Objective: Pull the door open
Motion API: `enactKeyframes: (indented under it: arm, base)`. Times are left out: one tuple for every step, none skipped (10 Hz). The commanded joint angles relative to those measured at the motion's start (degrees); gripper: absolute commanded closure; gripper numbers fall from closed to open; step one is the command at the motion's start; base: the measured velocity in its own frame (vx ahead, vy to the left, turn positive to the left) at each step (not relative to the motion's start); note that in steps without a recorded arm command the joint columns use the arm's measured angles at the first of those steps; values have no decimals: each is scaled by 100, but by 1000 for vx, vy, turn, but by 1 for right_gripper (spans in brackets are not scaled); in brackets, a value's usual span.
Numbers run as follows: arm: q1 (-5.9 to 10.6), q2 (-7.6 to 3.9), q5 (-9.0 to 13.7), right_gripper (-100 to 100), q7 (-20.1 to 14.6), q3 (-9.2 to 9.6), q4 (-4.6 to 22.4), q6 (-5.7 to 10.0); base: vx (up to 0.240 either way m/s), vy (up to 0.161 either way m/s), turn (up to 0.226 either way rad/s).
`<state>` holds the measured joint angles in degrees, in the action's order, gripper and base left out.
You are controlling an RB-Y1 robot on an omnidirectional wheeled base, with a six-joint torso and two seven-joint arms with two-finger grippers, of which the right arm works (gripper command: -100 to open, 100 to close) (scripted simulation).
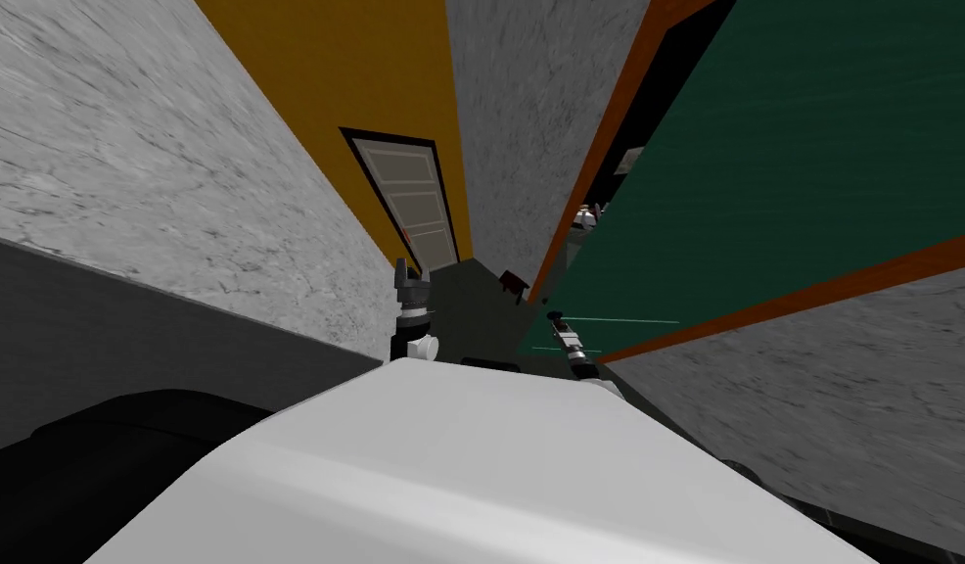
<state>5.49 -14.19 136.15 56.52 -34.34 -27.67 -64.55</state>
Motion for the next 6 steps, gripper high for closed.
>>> enactKeyframes:
  arm:
    - [-57,-43,-73,100,-92,24,-41,-117]
    - [-75,-66,-101,100,-123,32,-34,-168]
    - [-37,-58,-82,100,-67,28,33,-147]
    - [-88,-94,-79,100,-97,73,60,-220]
    - [-110,-124,-67,100,-108,94,76,-269]
    - [-123,-142,-61,100,-114,107,85,-297]
  base:
    - [-193,-73,85]
    - [-176,-80,64]
    - [-76,-35,22]
    - [-123,-52,136]
    - [-177,-85,194]
    - [-180,-74,95]
